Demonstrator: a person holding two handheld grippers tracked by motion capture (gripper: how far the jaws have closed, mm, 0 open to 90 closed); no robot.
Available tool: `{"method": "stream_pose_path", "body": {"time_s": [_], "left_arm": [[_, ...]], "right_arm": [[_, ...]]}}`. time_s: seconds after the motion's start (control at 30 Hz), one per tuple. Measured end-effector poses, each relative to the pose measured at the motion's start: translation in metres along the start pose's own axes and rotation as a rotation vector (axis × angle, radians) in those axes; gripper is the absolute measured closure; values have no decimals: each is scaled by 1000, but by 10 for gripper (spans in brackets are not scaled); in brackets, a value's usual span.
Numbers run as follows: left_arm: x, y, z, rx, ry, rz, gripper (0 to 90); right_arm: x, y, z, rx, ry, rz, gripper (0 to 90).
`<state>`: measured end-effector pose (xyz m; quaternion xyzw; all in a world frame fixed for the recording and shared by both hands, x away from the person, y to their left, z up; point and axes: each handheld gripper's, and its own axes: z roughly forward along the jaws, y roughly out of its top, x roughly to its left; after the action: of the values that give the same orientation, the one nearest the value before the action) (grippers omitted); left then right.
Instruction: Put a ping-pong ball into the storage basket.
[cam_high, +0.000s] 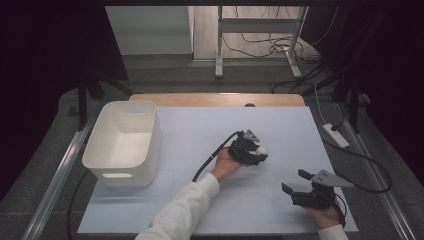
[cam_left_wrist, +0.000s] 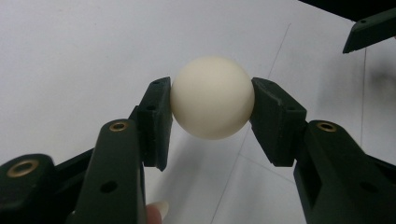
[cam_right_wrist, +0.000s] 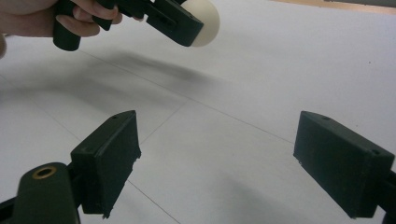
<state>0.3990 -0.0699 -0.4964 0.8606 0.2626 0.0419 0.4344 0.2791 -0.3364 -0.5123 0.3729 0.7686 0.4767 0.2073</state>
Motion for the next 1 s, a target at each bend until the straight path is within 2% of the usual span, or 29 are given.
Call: {"method": "stream_pose_path", "body": {"time_s": [0.27,1.0], "left_arm": [[-1,-4,-13,-24,-5,-14,507],[-3,-13,-42,-59,4,-20,506]], "right_arm": [[0,0,1,0,0,-1,145],[0,1,2,4,-1,-5,146]]}}
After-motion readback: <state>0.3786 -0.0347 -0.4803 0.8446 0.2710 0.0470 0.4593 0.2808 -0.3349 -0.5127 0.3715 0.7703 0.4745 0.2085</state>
